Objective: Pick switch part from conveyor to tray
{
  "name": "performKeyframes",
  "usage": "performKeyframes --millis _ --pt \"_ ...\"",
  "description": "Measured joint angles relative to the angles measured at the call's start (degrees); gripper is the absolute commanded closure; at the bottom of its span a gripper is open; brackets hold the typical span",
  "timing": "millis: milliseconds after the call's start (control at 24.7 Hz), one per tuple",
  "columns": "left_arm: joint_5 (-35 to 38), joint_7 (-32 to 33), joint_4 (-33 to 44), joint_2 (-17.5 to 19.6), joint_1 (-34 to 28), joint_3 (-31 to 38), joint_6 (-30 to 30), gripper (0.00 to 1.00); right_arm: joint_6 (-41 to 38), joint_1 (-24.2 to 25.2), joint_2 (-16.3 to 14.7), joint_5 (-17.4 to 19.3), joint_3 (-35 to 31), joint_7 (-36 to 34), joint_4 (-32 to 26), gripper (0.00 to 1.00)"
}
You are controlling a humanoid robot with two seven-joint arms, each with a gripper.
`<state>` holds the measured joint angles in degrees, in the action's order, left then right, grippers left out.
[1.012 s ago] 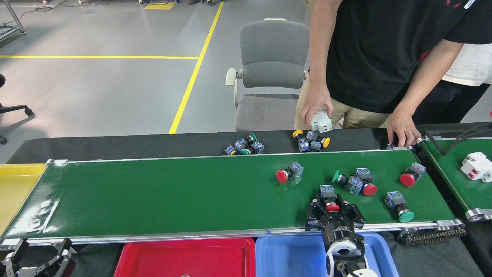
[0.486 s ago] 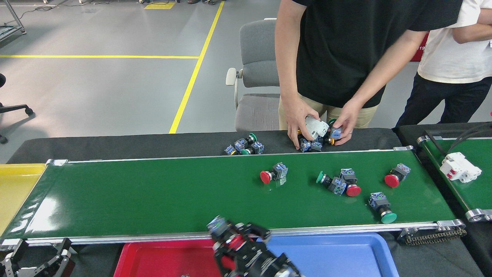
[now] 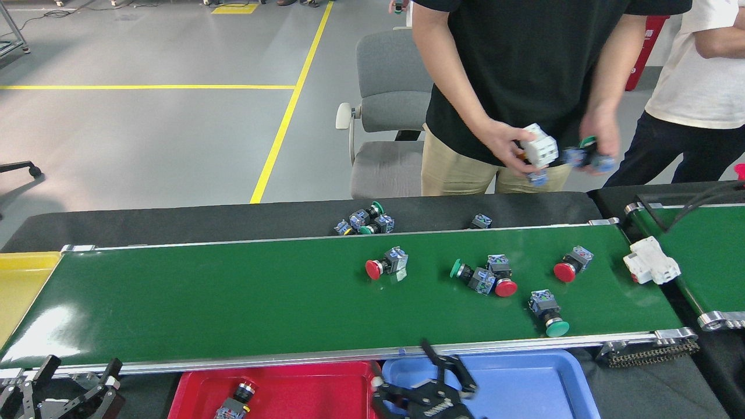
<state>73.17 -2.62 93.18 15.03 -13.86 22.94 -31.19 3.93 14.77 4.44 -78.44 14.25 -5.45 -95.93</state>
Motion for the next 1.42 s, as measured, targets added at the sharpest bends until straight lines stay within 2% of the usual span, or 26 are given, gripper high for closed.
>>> performKeyframes --millis 81,162,283,405,607,850,890,931,1012,1052,1093,1174,1214,1417 --pt "0.8 0.0 -0.1 0.4 3.3 -4.7 -1.7 0.0 2.5 2.7 -0.2 0.1 -4.4 -2.7 0.0 0.02" --pt "3.6 0.1 -0.3 0.3 7.3 -10.2 -2.5 0.0 3.6 2.6 -0.2 0.1 -5.9 -3.9 0.0 0.02" --pt "10.9 0.1 -4.2 -1.9 15.4 -17.9 -2.8 0.0 6.4 -1.1 -0.1 0.1 -6.0 -3.7 0.1 0.02" --pt "15.1 0.1 -12.9 -5.6 23.3 -22.8 -1.8 0.0 9.2 -5.3 -0.2 -0.1 -5.9 1.4 0.8 0.02" --pt "15.6 0.2 -24.8 -6.2 31.7 -27.1 -1.5 0.0 10.2 -9.5 -0.3 -0.3 -5.1 7.6 3.1 0.02" --pt "15.5 0.2 -31.3 -7.9 34.3 -28.8 -1.3 0.0 10.5 -16.7 0.2 -0.1 -2.8 10.1 10.9 0.03" --pt "15.5 0.2 -32.7 -8.3 35.1 -28.8 -1.3 0.0 10.5 -17.5 0.6 0.0 -2.3 10.1 12.2 0.06" --pt "15.5 0.2 -34.2 -8.8 36.0 -28.8 -1.3 0.0 10.6 -18.3 1.2 0.0 -2.0 10.2 13.3 0.18" --pt "15.5 0.2 -36.8 -10.0 38.0 -28.8 -1.3 0.0 10.6 -19.5 2.1 -0.2 -0.8 10.5 14.9 0.6" --pt "15.5 0.2 -37.3 -10.2 38.7 -28.8 -1.3 0.0 10.7 -19.7 2.1 -0.3 -0.2 10.8 15.2 0.73" --pt "15.5 0.2 -37.5 -10.2 39.2 -28.8 -1.3 0.0 10.8 -19.9 2.1 -0.4 0.2 11.0 15.4 0.81" --pt "15.5 0.3 -37.8 -10.2 39.5 -28.8 -1.4 0.0 10.9 -19.9 2.1 -0.5 1.0 11.5 15.4 0.91" --pt "15.6 0.2 -38.0 -10.2 39.6 -28.8 -1.5 0.0 10.9 -20.0 2.0 -0.5 1.3 11.6 15.4 0.93" --pt "15.7 0.3 -40.9 -10.5 40.9 -28.8 1.2 0.0 10.0 -19.9 1.7 -0.5 3.8 11.9 14.7 0.96"
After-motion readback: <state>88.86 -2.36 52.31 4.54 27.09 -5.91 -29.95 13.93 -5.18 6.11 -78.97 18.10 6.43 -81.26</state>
